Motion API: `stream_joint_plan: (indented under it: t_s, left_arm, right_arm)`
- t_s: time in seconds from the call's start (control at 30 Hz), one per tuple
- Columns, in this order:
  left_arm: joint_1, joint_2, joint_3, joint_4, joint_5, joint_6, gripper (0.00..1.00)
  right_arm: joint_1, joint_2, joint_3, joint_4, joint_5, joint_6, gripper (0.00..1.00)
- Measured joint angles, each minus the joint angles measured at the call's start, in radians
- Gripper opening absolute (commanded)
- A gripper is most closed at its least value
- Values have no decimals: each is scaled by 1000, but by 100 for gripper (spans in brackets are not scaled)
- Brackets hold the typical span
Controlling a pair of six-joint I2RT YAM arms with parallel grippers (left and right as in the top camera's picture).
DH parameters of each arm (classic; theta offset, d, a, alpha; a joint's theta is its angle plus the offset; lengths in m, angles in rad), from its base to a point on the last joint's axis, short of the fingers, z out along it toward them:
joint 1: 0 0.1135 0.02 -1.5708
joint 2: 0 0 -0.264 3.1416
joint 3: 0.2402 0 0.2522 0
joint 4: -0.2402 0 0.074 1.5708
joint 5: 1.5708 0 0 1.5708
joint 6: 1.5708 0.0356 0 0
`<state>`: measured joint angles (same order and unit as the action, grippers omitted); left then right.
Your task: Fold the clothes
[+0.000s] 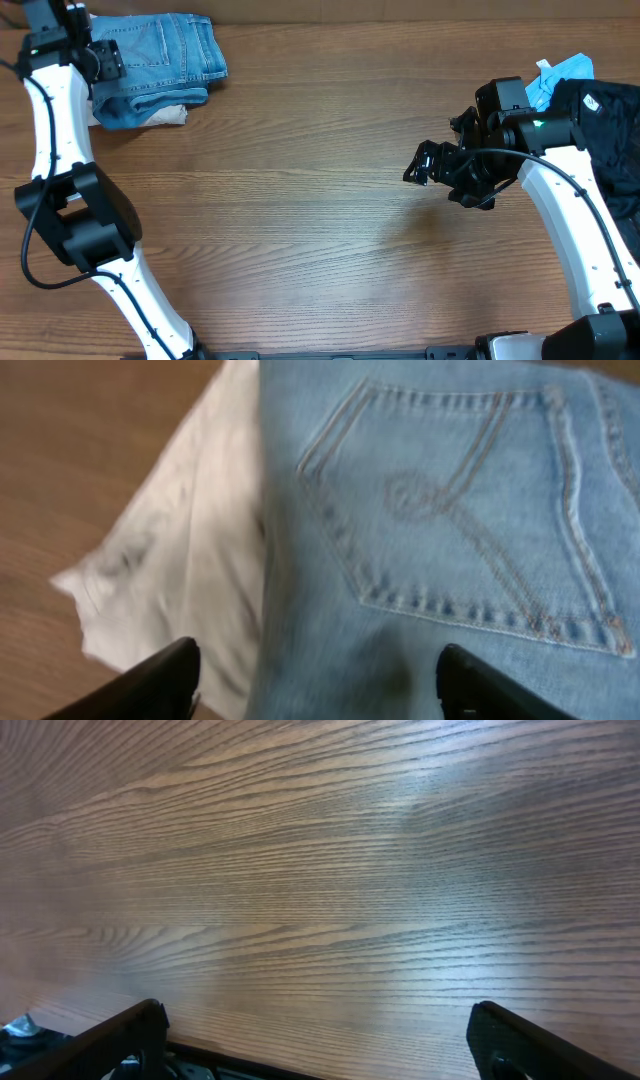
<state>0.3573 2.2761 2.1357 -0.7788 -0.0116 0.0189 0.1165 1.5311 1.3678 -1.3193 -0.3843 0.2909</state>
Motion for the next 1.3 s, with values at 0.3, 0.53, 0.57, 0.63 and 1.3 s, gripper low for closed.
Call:
stream_joint_plan:
  t_s: [0.3, 0.53, 0.57, 0.63, 1.3]
  left_arm:
    - [113, 0, 1, -14, 163, -116, 88]
    - [128, 46, 13, 10, 324, -142, 89]
    - [123, 60, 13, 16, 348, -146, 88]
    - [114, 94, 14, 30, 392, -155, 86]
    - [103, 168, 180, -90, 487, -196, 4]
  right_arm:
    - [0, 0, 0, 1, 0, 0, 100]
    - [0, 0, 0, -2, 0, 0, 100]
    - [0, 0, 0, -2, 0, 0, 100]
    - [0, 0, 0, -2, 0, 0, 100]
    - [0, 0, 0, -2, 0, 0, 100]
